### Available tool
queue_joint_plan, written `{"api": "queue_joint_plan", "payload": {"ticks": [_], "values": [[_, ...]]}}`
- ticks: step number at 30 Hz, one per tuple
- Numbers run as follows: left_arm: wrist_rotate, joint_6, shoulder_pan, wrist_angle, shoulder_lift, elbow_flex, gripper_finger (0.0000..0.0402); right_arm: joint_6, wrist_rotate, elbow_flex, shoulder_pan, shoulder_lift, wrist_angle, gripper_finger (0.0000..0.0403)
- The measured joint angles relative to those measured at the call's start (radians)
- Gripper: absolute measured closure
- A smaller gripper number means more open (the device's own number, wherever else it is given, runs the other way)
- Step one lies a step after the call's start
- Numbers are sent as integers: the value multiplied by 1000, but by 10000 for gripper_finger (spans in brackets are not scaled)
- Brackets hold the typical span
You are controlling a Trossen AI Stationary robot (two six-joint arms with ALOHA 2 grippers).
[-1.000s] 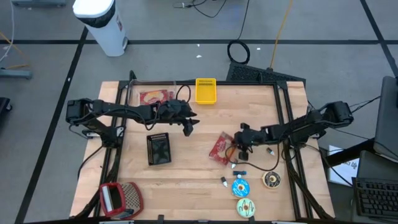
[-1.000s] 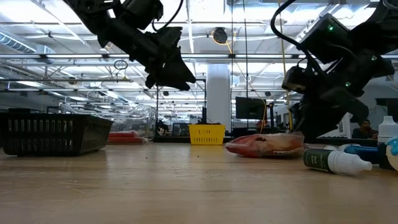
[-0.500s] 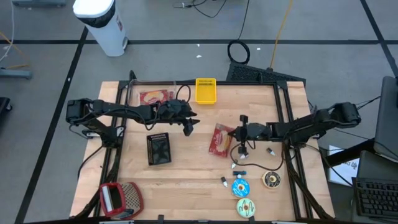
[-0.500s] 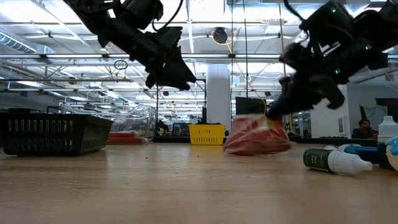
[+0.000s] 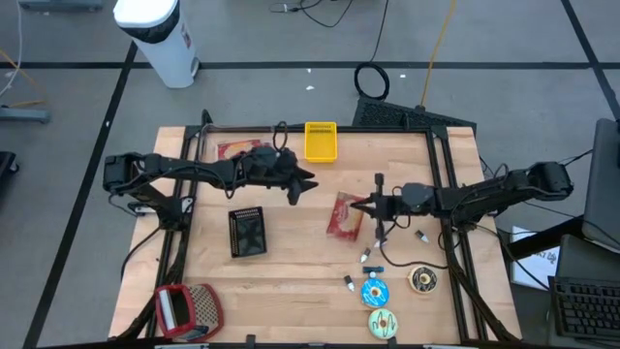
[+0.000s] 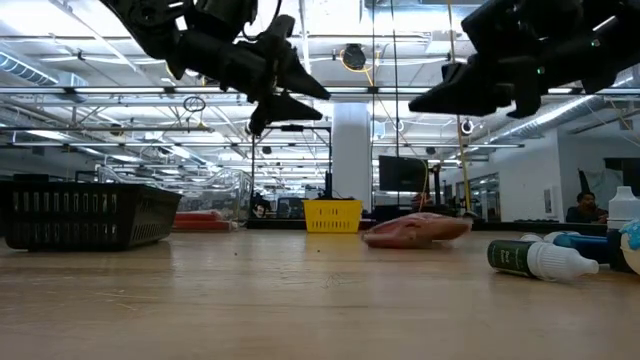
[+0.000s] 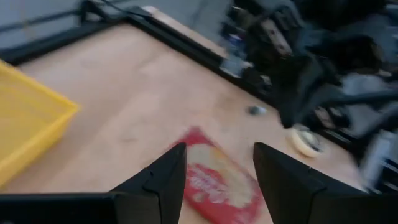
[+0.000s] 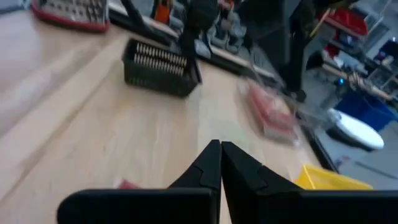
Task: Pick & Place Food Item
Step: Put the popcorn pack into the transparent bin
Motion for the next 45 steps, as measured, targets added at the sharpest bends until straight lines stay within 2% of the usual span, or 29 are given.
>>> {"api": "queue_joint_plan", "payload": {"ticks": [3,6,10,14,19,22,25,29,32,35,38,43,45], "values": [[28,14,-2,7,0,0,215,6,-17,0,0,0,11,403],[-6,47,0,6,0,0,215,90,-36,0,0,1,-11,403],[-82,67,0,1,0,0,215,206,-168,1,20,38,-22,386],[-136,73,0,2,0,0,215,267,-159,2,65,96,-62,321],[-155,93,0,2,0,0,215,267,-3,2,84,206,-101,218],[-155,91,0,2,0,0,215,281,63,2,54,272,-86,176],[-155,89,0,1,0,0,215,360,26,2,16,329,-78,153],[-155,88,0,-9,0,0,215,419,-64,2,-14,413,-70,144],[-155,88,0,-7,0,0,215,416,-80,4,-23,464,-56,151],[-155,89,0,-8,0,0,215,424,-88,5,-25,501,-53,183],[-156,90,0,-15,0,0,215,425,-97,5,-28,525,-60,241],[-156,97,0,-23,0,0,215,418,-100,4,-38,541,-76,372],[-156,100,0,-23,0,0,215,399,-104,3,-42,542,-87,391]]}}
